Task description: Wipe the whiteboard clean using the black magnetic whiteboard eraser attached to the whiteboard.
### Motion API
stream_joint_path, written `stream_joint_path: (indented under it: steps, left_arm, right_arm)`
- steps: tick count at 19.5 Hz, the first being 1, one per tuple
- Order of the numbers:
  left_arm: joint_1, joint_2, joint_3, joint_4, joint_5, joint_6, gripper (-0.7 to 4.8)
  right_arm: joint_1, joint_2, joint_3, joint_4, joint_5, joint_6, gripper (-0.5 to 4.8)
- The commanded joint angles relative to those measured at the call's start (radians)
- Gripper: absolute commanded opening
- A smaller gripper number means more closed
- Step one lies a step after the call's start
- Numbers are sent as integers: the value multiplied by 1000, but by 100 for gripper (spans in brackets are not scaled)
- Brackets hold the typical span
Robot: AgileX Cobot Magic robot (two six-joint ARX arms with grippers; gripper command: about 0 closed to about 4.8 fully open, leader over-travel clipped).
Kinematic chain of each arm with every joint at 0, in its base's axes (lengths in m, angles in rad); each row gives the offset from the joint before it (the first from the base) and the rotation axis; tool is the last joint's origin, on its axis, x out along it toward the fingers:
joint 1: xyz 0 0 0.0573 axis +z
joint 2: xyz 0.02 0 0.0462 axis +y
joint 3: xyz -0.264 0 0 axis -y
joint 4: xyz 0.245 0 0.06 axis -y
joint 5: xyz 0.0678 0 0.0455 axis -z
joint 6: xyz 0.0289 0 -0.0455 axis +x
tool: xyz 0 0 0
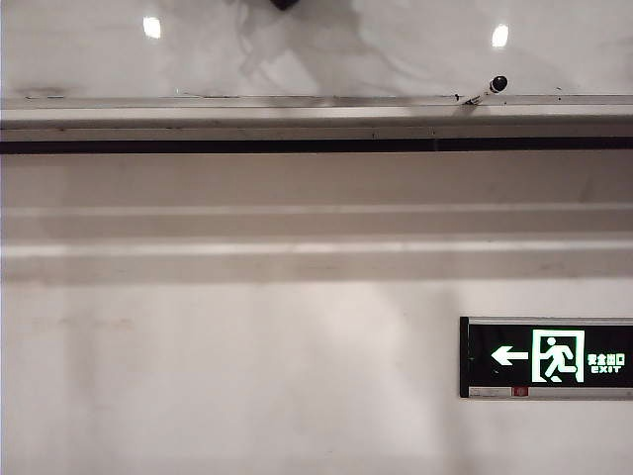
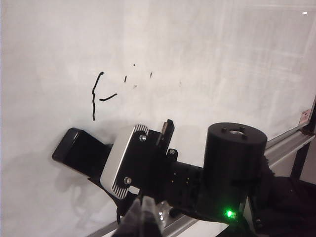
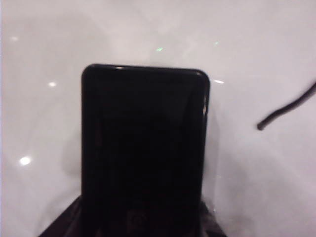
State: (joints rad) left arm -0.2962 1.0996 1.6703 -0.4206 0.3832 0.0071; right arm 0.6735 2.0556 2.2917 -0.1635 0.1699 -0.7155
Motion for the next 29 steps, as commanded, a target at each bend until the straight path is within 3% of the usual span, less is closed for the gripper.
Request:
stream_joint_path:
  steps: [1,6,13,24,29]
  left_arm:
    - [-2,-3,4,10,7,0,-6]
    - [-2,-3,4,10,6,0,-6]
    - [-2,-3,4,10,7,0,-5]
    - [-2,-3,4,9,18,0,-5]
    - [-2,-3,4,10,18,0,-6]
  right_arm:
    - [5,-13,8,117,117,-23,147]
    - [-3,-13,8,322,301,-122,148]
    - [-18,-29,31,369,380,-205,147]
    - [-114,-50,110,321,438,-200,147]
    - [-115,-50,110,270,386,-168,121]
